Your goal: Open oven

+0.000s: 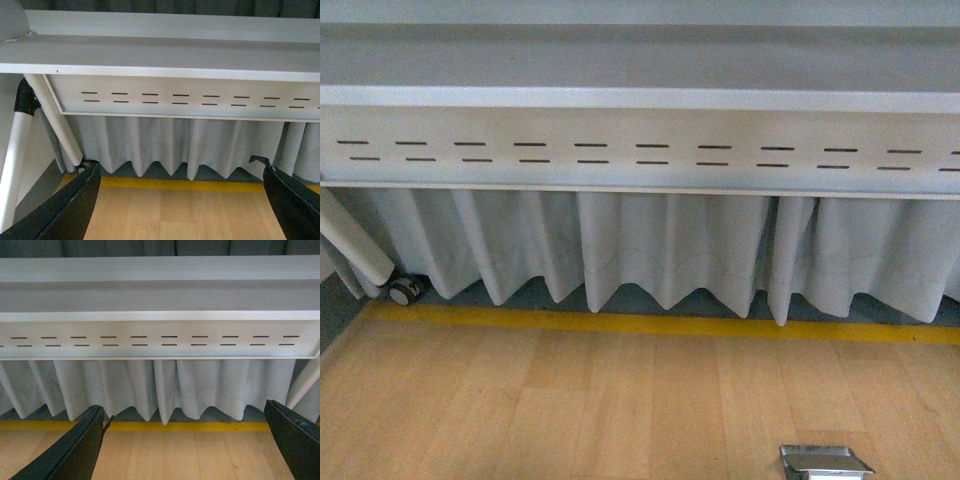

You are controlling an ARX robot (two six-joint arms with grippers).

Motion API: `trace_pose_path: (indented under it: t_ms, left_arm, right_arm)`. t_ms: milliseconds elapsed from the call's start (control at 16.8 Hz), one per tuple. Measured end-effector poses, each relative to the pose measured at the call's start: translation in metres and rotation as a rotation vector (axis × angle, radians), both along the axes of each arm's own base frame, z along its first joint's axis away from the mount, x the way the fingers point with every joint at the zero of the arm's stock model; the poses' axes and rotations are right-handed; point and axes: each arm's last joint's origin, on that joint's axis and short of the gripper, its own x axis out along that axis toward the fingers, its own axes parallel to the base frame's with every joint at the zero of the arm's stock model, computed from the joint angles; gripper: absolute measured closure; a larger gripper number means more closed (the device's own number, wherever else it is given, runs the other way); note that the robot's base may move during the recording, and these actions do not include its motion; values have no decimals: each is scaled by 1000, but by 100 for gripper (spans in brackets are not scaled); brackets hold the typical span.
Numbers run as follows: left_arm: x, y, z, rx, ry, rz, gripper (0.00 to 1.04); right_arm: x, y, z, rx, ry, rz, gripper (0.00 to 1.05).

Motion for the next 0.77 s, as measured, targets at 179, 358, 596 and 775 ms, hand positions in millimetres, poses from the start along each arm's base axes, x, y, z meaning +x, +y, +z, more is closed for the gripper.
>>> trace_pose_path:
  t_ms: [179,358,596,775]
  left_arm:
    - [0,0,0,0,0,0,7]
    - [0,0,0,0,0,0,7]
    - [0,0,0,0,0,0,7]
    - [0,0,0,0,0,0,7]
  right_arm:
    - [0,0,0,0,0,0,6]
    - [0,0,0,0,0,0,6]
    - [0,0,0,0,0,0,6]
    - [0,0,0,0,0,0,6]
